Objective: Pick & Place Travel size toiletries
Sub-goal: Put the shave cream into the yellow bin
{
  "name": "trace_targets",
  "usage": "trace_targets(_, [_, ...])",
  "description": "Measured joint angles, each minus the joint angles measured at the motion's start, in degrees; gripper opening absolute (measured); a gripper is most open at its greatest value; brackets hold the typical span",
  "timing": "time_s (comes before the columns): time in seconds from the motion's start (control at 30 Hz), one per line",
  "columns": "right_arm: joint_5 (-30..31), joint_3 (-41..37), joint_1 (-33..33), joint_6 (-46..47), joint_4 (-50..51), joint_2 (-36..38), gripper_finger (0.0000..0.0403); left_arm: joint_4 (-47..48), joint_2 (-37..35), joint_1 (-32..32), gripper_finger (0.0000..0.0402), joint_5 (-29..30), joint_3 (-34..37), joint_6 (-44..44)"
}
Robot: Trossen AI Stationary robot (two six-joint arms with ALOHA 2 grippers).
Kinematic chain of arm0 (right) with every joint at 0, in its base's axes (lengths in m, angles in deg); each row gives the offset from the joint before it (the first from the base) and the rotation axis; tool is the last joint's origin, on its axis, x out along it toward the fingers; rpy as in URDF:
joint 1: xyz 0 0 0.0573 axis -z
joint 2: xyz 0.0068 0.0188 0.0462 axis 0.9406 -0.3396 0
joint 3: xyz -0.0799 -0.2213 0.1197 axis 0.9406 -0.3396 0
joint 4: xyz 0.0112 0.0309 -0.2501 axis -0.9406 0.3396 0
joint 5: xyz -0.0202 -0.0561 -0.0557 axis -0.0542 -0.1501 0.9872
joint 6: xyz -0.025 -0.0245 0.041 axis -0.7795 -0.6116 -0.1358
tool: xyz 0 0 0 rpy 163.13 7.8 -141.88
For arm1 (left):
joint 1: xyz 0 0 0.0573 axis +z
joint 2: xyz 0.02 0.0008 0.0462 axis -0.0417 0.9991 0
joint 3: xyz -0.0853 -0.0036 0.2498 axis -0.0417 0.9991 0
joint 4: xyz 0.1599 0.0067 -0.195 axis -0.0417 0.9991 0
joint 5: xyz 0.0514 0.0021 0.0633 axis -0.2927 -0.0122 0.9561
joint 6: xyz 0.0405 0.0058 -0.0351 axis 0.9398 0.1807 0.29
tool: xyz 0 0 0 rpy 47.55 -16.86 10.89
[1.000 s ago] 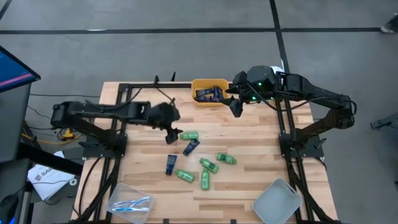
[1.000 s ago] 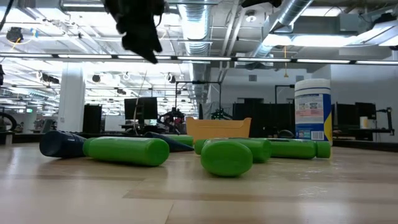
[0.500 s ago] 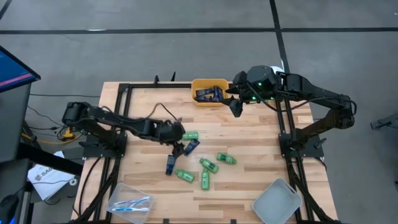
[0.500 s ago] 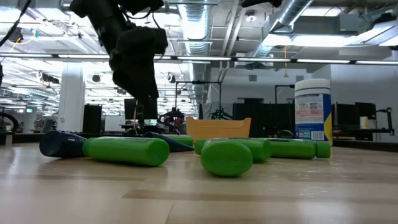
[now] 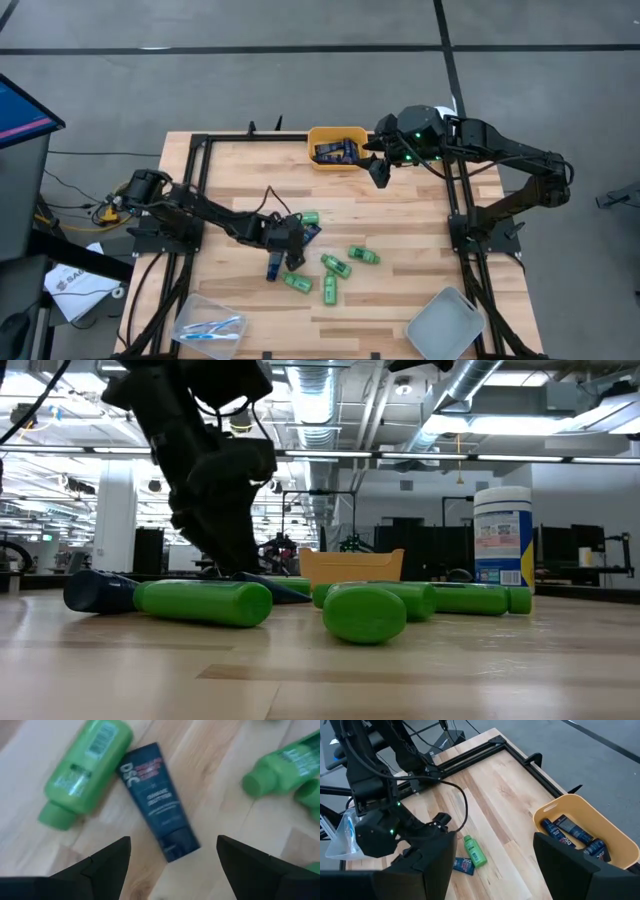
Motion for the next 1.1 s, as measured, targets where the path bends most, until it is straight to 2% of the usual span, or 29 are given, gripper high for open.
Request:
trace_targets(0.17, [0.0, 0.0, 0.0, 0.0, 0.0, 0.0, 0.0255, -1.3, 1.6, -0.8, 0.0290, 3.9, 0.0, -1.2])
trace_targets(0.57, [0.0, 0.0, 0.0, -0.4, 0.3, 0.0, 0.0255, -3.4, 5.3, -0.1, 0.0283, 3.7, 0.0, -1.2])
trace_targets(0.73, [0.0, 0.0, 0.0, -0.4, 0.2, 0.0, 0.0255, -3.7, 5.7, 1.1, 0.0242, 2.7, 0.2, 1.0])
trace_targets(1.1, [0.0, 0.0, 0.0, -0.4, 0.0, 0.0, 0.0255, -3.4, 5.8, 3.1, 0.0120, -0.3, 0.2, 3.6])
